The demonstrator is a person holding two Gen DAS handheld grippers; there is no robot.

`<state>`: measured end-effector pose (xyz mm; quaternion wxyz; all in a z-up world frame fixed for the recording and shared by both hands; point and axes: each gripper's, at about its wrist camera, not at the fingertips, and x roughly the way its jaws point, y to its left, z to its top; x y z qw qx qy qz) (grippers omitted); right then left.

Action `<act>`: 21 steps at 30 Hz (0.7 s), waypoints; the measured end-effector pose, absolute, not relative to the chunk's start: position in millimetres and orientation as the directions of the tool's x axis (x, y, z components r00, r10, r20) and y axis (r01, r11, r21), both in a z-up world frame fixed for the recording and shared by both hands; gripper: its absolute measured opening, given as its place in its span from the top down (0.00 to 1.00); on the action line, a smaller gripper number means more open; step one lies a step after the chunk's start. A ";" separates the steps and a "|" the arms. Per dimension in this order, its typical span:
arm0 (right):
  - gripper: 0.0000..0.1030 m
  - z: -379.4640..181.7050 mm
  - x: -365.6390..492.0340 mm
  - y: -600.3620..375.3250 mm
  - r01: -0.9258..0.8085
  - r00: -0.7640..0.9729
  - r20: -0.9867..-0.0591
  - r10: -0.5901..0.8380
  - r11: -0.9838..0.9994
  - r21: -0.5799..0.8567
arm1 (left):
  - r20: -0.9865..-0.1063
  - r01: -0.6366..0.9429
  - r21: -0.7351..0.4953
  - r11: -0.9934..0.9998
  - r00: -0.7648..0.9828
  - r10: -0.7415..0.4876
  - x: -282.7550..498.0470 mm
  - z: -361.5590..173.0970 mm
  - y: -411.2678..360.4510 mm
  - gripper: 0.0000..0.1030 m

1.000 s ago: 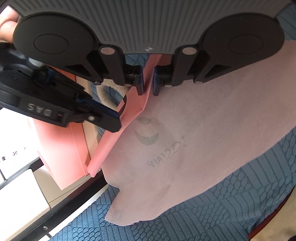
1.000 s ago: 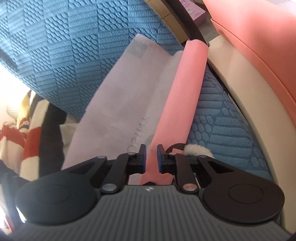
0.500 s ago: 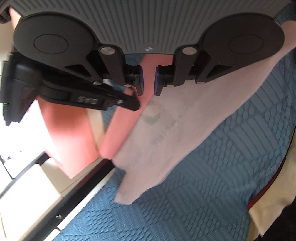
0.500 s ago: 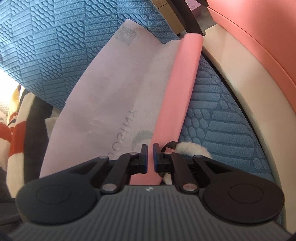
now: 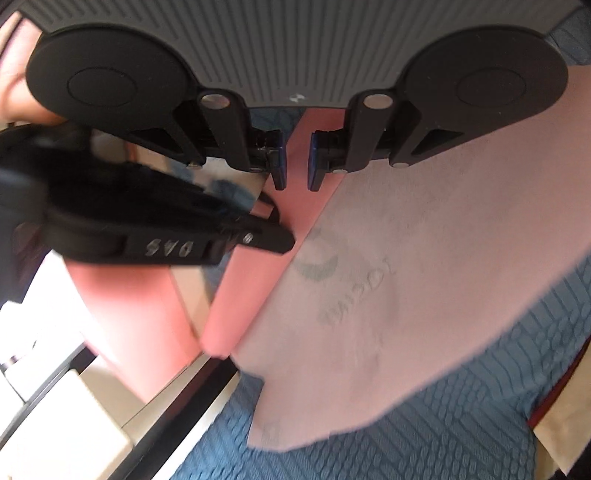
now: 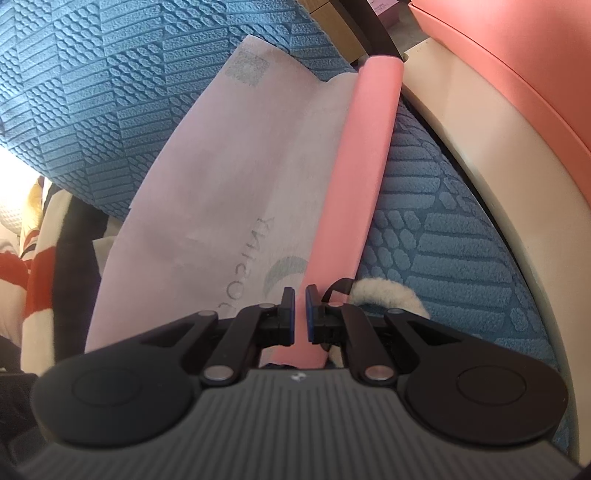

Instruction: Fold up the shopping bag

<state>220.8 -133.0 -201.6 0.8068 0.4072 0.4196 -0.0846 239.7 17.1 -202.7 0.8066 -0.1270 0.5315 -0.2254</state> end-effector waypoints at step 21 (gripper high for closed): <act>0.59 -200.3 207.4 -166.6 0.550 0.710 -0.692 0.128 0.513 0.659 | -0.803 0.213 -0.448 0.868 0.332 -0.496 239.8 -203.9 18.1 0.88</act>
